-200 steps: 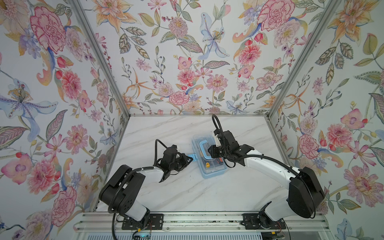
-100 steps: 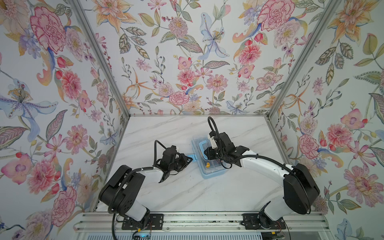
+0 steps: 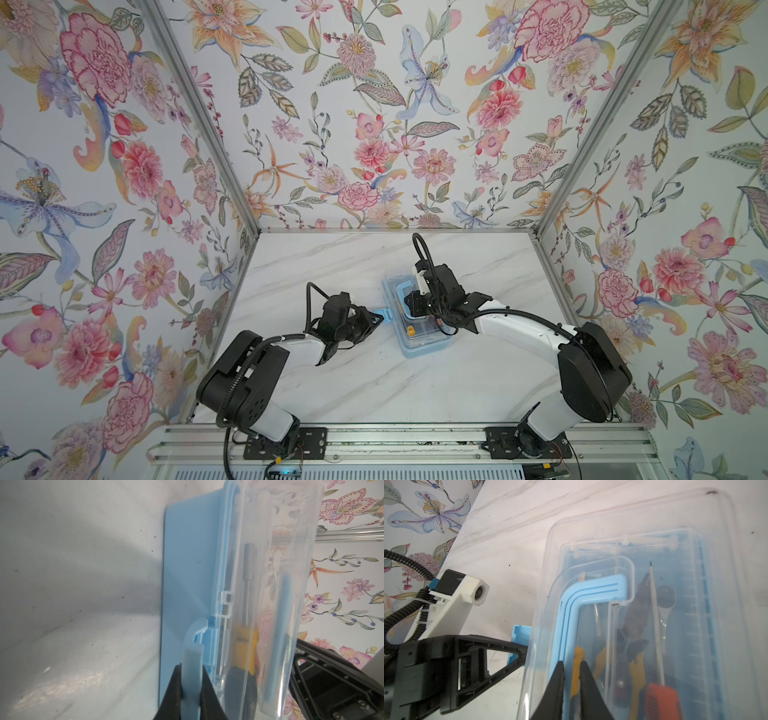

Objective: Pack the tool kit

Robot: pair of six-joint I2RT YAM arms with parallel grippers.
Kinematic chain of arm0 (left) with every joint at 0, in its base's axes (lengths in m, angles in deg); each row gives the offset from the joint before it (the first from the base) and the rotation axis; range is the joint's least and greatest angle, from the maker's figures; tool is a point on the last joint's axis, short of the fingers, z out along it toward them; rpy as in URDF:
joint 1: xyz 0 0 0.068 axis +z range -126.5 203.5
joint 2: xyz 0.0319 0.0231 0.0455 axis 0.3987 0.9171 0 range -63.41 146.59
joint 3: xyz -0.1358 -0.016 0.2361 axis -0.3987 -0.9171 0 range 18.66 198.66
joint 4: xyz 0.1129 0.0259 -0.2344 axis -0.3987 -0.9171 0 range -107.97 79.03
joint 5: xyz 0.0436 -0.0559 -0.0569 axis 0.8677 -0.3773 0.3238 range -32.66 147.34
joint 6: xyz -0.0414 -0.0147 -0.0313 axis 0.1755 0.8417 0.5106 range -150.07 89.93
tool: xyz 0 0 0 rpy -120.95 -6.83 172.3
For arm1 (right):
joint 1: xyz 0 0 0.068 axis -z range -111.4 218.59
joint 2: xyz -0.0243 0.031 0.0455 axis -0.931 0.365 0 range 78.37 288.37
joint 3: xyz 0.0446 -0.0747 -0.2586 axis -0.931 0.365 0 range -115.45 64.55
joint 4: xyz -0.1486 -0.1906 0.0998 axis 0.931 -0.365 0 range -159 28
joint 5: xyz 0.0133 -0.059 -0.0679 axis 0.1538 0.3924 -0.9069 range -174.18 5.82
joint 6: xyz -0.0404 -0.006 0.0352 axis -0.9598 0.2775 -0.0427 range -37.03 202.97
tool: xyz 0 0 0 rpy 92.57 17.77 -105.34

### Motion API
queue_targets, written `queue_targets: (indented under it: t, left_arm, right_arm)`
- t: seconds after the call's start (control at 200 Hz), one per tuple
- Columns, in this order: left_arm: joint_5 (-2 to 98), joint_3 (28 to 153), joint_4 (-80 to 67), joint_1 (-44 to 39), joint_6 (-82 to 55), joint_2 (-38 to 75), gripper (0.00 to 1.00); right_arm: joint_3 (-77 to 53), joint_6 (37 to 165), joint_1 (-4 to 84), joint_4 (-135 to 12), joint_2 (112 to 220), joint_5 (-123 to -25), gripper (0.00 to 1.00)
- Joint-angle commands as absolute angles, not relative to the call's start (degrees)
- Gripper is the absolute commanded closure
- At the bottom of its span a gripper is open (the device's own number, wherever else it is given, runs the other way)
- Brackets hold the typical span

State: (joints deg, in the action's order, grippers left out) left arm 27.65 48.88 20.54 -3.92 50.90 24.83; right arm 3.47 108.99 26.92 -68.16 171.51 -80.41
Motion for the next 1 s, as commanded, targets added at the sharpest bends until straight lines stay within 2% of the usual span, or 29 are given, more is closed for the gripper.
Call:
queue_targets:
  t: [0.0,0.28,0.49,0.586,0.716,0.841,0.996]
  left_arm:
    - [23.7,52.2,34.5,-3.1,53.9,18.7,1.0]
    - [23.3,53.5,33.2,-1.9,53.9,16.7,1.0]
    - [23.4,57.6,23.6,-1.4,46.3,15.0,1.0]
    - [24.3,58.3,20.6,-1.5,43.6,13.8,0.83]
    - [24.2,57.0,21.7,-2.1,43.7,13.9,0.7]
    - [23.9,56.2,23.3,-3.1,44.1,14.9,0.66]
    - [22.9,56.4,24.4,-4.3,43.7,16.7,0.67]
  right_arm:
    - [7.9,109.1,24.2,-84.1,178.3,-77.3,0.84]
    - [7.4,109.3,24.0,-84.1,180.1,-77.3,0.84]
    - [7.1,109.5,23.8,-84.1,180.5,-76.9,0.84]
    - [7.0,109.4,23.7,-84.4,180.4,-76.8,0.84]
    - [6.7,109.2,23.6,-84.6,180.5,-76.6,0.83]
    - [6.4,109.1,23.5,-84.8,180.7,-76.6,0.82]
    - [6.5,109.0,23.4,-84.8,180.5,-76.7,0.82]
